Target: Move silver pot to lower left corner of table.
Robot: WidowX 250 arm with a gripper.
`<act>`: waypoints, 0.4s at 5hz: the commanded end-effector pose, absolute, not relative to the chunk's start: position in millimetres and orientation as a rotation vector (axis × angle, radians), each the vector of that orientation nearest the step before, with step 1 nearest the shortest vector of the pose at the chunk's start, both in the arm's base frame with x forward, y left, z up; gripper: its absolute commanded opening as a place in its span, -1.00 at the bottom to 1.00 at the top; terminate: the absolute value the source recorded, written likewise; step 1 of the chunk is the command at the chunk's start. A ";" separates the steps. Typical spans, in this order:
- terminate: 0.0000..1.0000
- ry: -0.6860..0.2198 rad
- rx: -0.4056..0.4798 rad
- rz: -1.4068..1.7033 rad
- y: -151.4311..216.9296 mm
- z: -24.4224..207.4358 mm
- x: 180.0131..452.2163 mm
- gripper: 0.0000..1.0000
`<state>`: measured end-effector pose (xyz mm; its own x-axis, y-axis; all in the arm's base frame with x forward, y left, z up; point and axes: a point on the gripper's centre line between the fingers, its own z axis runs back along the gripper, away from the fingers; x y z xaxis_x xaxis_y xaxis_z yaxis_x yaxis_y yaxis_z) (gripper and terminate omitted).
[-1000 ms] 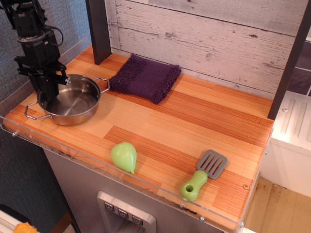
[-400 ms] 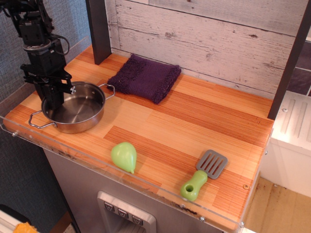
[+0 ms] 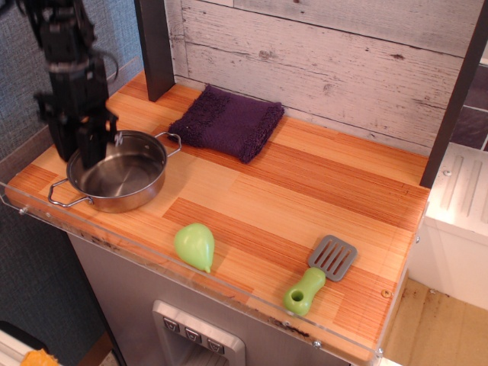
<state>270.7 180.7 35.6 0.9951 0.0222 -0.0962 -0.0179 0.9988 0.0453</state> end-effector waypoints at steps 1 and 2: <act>-1.00 -0.034 0.122 0.057 142.1 119.0 276.6 1.00; -1.00 -0.079 0.091 0.013 101.4 124.9 279.0 1.00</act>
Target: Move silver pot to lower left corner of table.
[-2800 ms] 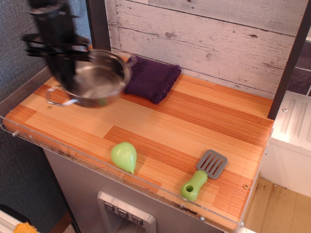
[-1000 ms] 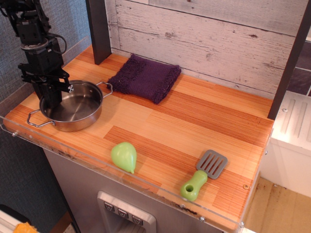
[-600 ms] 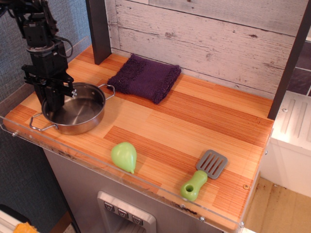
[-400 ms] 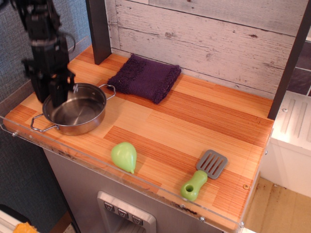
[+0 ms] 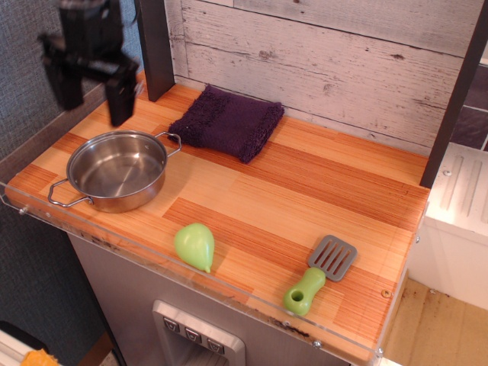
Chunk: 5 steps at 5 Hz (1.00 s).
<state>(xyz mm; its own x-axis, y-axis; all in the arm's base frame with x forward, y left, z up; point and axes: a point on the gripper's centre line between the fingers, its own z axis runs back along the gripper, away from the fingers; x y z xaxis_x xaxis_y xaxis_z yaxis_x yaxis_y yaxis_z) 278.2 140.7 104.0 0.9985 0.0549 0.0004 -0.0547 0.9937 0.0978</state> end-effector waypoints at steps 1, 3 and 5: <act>-1.00 -0.070 0.119 0.015 77.6 115.0 276.4 1.00; -1.00 -0.071 0.061 -0.013 64.9 102.9 276.0 1.00; -1.00 -0.071 0.061 -0.013 64.9 102.9 276.0 1.00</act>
